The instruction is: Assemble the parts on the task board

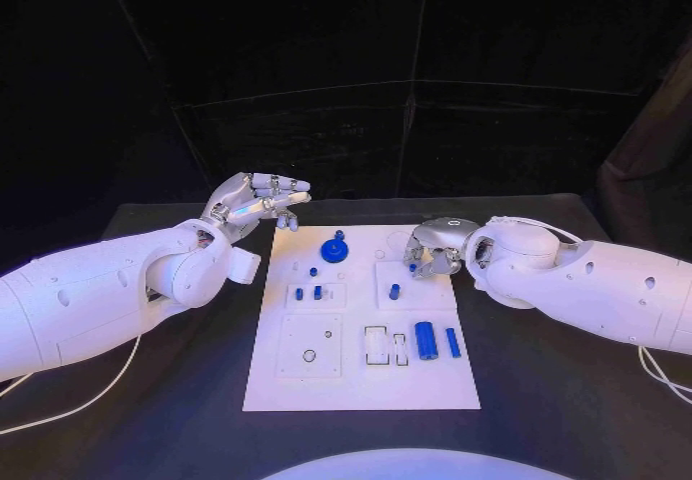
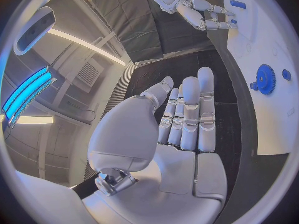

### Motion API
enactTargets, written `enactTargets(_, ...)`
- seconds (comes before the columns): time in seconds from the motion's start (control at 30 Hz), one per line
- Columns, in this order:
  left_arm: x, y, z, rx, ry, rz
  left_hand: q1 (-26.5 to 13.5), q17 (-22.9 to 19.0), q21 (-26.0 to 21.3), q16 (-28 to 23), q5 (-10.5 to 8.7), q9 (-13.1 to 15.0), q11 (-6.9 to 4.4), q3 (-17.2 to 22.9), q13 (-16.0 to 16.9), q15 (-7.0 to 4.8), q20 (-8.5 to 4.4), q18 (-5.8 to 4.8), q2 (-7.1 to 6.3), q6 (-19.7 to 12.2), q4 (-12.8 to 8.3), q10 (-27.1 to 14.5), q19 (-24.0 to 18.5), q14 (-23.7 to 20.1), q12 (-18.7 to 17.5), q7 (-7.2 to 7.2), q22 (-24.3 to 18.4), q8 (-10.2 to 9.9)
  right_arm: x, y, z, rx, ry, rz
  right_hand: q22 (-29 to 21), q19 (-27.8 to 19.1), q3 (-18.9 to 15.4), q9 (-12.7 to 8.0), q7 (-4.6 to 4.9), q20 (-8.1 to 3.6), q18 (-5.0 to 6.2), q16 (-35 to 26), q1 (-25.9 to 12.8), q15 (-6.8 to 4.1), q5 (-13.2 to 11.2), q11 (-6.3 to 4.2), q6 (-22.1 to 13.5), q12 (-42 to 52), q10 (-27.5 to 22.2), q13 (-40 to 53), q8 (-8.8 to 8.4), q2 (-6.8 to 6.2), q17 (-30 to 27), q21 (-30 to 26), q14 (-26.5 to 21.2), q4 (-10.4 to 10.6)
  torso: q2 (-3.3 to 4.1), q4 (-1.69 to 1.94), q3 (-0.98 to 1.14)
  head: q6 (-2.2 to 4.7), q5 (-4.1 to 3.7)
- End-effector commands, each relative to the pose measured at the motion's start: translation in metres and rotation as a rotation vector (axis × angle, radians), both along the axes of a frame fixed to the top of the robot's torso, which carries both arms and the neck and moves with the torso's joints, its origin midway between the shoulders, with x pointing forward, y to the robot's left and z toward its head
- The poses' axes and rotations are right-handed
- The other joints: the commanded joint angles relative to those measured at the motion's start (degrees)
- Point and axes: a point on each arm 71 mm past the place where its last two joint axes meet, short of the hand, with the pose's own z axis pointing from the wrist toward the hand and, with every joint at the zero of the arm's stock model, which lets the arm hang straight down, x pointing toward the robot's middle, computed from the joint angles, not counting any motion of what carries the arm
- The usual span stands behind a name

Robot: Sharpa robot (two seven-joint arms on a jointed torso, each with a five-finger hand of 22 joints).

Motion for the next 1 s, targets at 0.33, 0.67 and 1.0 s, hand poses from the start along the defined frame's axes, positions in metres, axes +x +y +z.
enactTargets(0.33,0.0022,0.0051,0.0004,-0.006,0.001,0.021,-0.11,-0.28,-0.40,-0.33,0.28,-0.11,0.58,0.58,-0.18,0.20,-0.16,0.26,0.09,-0.33,0.18,-0.28,-0.08,-0.42,-0.10,0.73,-0.28,0.08,-0.0009,0.0020,-0.0048,-0.058,0.015,0.006,5.73,3.10,7.88,0.56,-1.44,-0.69,-1.70,3.59,2.63,-0.98,0.15,-1.48,5.63,-0.28,6.26,-1.55,1.08,0.01,2.92,4.10,1.59,-1.01,0.04,-0.05,0.01,-0.25,-0.16)
enactTargets(0.67,0.0013,0.0073,0.0004,-0.002,0.008,0.022,-0.02,-0.43,-0.56,-0.41,0.29,-0.11,0.69,0.82,-0.25,0.29,-0.10,0.26,0.07,-0.57,0.04,-0.50,-0.11,-0.54,-0.12,0.86,-0.42,0.05,-0.0029,0.0057,-0.0045,-0.099,-0.017,0.008,7.65,3.34,18.43,0.29,-1.58,-0.90,-1.96,4.60,-1.46,-1.12,-0.54,-1.58,7.49,-3.40,8.99,-2.50,-0.01,-4.08,3.11,5.56,1.48,-2.70,0.27,0.03,0.01,-0.34,-0.39)
enactTargets(1.0,0.0017,0.0095,0.0006,0.001,0.004,0.034,0.06,-0.66,-0.79,-0.58,0.39,-0.11,0.85,1.03,-0.31,0.41,0.00,0.25,-0.23,-0.90,-0.24,-0.82,-0.23,-0.82,-0.12,1.03,-0.63,0.04,-0.0050,0.0072,0.0042,-0.043,-0.104,-0.005,8.62,3.53,26.88,0.39,-1.45,-0.84,-2.07,5.01,-6.54,-0.98,0.39,-1.66,8.26,-4.84,9.98,-2.36,-0.72,-6.63,2.75,6.24,1.38,-5.30,0.22,0.05,0.05,-0.41,-0.19)
